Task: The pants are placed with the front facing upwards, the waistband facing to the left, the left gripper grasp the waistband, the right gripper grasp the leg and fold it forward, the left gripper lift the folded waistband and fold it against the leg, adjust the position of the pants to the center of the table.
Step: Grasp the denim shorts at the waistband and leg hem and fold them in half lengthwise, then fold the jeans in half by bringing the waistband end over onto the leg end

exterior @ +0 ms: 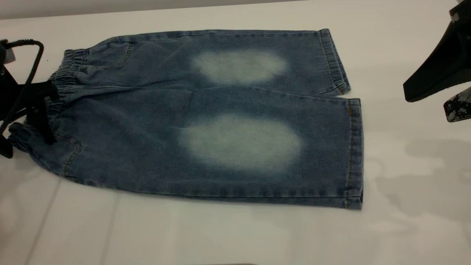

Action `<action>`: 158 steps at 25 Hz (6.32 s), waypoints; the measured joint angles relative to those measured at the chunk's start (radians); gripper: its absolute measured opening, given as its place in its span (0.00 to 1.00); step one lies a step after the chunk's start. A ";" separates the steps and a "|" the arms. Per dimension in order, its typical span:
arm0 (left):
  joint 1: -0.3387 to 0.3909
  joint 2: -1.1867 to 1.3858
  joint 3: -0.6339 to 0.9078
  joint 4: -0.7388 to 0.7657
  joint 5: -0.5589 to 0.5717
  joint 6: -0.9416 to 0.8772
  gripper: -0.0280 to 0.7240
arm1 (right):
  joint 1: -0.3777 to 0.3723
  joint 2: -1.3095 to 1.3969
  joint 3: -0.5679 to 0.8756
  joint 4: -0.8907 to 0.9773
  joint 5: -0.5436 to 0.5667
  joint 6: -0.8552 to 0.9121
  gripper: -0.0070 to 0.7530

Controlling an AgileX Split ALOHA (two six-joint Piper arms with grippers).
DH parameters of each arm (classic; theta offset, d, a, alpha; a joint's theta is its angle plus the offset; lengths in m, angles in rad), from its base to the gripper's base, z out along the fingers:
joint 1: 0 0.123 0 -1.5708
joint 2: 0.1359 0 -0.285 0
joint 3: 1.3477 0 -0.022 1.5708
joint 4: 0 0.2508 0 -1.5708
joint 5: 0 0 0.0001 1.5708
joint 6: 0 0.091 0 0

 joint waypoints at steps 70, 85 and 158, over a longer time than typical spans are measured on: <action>-0.201 -0.203 -0.009 -0.045 0.144 0.176 0.11 | -0.002 0.570 -0.185 0.748 0.467 -0.424 0.05; -0.201 -0.219 -0.169 -0.171 -0.025 0.171 0.11 | -0.002 0.642 -0.549 0.732 0.181 -0.123 0.05; 0.086 -0.003 -0.465 -0.184 0.312 0.341 0.74 | 0.024 0.996 -1.124 0.453 0.466 -0.030 0.61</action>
